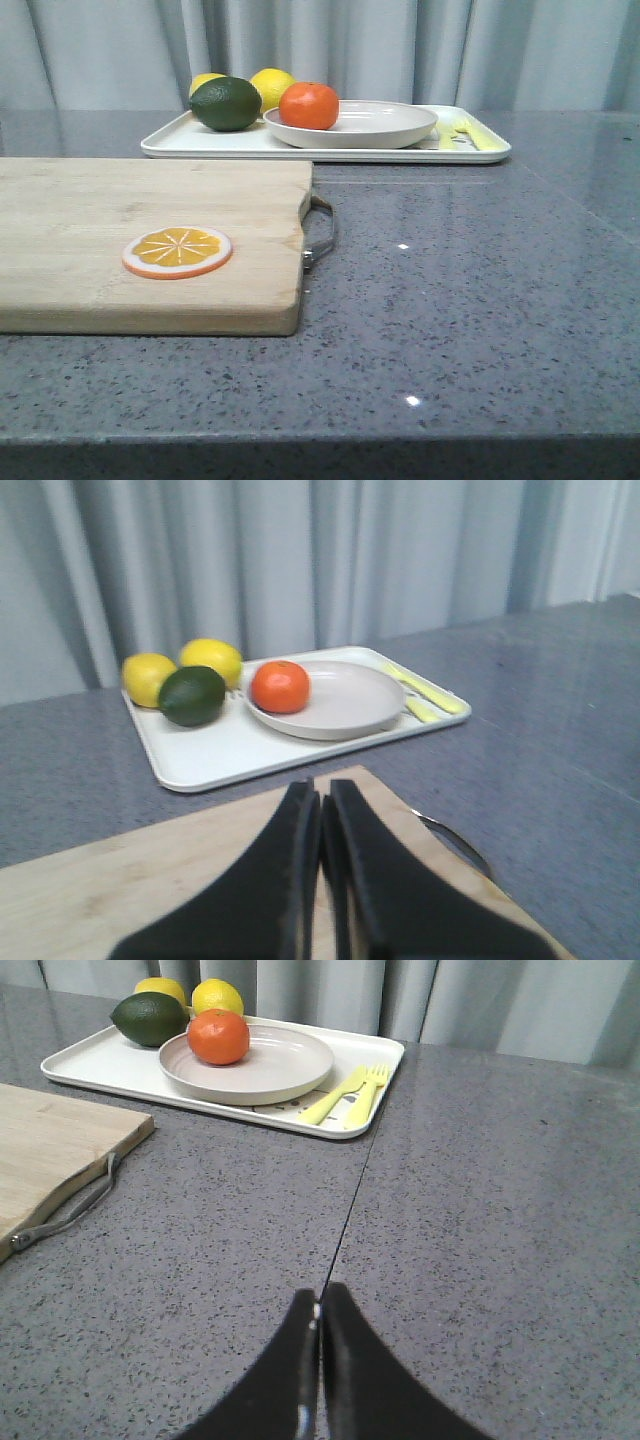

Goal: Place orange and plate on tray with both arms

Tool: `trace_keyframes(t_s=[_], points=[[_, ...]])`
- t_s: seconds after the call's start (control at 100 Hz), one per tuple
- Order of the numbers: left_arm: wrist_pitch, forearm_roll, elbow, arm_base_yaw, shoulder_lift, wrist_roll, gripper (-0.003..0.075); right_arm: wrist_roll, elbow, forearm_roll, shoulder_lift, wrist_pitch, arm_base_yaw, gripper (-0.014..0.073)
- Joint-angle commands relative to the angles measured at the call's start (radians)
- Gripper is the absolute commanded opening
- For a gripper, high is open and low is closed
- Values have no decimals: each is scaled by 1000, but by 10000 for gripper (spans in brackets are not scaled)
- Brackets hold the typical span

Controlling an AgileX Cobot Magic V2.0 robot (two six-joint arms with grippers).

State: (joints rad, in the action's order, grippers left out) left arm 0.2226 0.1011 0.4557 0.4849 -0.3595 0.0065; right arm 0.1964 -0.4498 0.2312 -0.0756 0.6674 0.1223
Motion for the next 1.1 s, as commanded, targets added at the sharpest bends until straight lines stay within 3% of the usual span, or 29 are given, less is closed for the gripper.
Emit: trace_keyframes(t_s=[0.0, 0.47, 0.78, 0.95, 1.09], points=[[-167, 12, -10, -70, 2, 1, -20, 8, -22, 9, -10, -76, -1, 15], [-204, -13, -223, -381, 222, 1, -20, 8, -22, 9, -10, -76, -1, 15], [-211, -32, -378, -426, 352, 1, -20, 8, -22, 9, -10, -76, -1, 15], [-285, -51, -468, -428, 399, 1, -20, 8, -22, 9, -10, -76, -1, 15], [-237, -58, -466, -451, 398, 1, -20, 8, -21, 9, -10, -79, -1, 15]])
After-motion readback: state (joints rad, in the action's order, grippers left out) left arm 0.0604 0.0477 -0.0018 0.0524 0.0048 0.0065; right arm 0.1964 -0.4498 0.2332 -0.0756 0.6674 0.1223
